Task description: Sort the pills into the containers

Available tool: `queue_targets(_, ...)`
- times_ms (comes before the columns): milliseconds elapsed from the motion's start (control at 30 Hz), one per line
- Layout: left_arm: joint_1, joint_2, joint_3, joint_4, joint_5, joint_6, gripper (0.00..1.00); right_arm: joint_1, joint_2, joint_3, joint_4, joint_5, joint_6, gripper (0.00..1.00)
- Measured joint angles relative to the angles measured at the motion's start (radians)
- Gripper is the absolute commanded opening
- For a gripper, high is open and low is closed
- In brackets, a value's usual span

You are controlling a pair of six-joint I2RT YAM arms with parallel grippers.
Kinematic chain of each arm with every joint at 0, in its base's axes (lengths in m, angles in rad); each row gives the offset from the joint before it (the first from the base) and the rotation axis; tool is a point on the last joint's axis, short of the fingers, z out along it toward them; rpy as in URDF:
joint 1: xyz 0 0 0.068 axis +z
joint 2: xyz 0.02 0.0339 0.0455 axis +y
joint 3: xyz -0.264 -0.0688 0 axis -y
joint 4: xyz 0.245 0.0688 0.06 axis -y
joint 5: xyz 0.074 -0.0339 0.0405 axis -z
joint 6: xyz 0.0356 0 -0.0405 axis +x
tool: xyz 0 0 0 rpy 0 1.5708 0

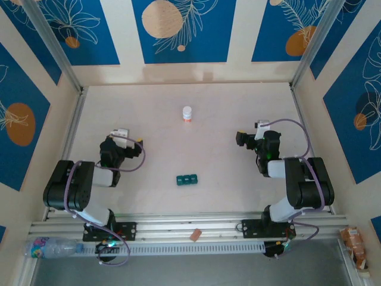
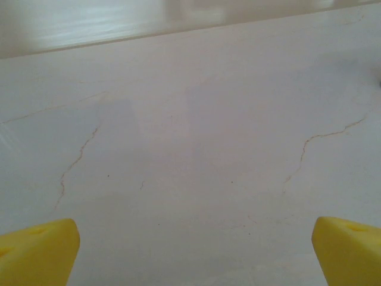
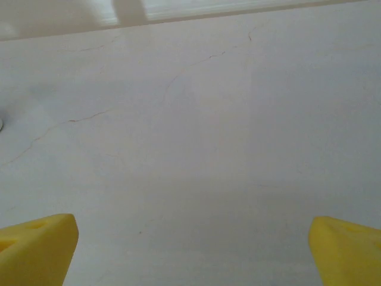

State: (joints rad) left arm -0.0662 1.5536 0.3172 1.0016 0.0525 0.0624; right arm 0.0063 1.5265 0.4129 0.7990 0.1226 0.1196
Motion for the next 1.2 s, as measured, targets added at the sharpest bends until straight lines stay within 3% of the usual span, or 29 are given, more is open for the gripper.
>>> queue_targets(1200,0.000,-0.002,0.041,-0.085,-0.081,-0.005,1.00,0.000,0.000,0.000,0.000,0.005,0.001,0.99)
